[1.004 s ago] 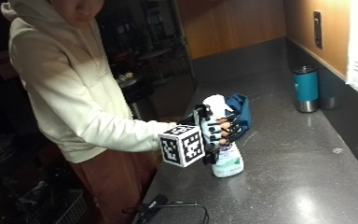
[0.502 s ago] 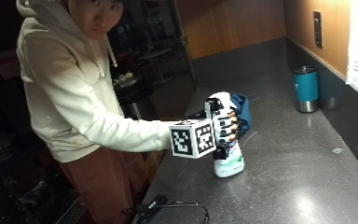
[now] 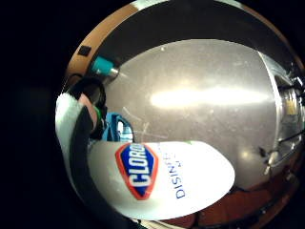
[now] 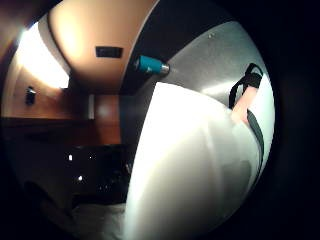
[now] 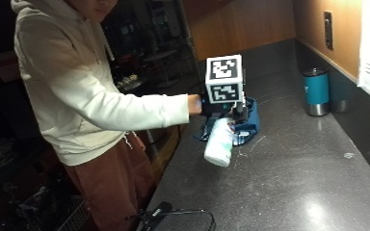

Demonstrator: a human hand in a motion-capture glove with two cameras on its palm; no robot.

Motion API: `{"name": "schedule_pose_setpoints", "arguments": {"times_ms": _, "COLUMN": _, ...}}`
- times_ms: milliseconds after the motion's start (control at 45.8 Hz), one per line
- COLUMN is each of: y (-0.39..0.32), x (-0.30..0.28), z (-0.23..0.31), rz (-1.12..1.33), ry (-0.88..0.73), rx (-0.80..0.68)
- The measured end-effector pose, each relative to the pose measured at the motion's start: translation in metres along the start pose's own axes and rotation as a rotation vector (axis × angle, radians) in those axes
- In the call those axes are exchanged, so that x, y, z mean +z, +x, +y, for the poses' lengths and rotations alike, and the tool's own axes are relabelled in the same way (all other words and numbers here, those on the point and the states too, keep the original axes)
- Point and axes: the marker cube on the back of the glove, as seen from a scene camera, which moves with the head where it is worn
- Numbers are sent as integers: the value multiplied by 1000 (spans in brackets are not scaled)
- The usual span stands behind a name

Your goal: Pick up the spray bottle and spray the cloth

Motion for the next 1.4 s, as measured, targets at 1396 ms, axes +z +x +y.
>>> {"name": "schedule_pose_setpoints", "arguments": {"times_ms": 1396, "y": -134, "x": 50, "z": 18, "rz": 476, "ry": -370, "rx": -194}}
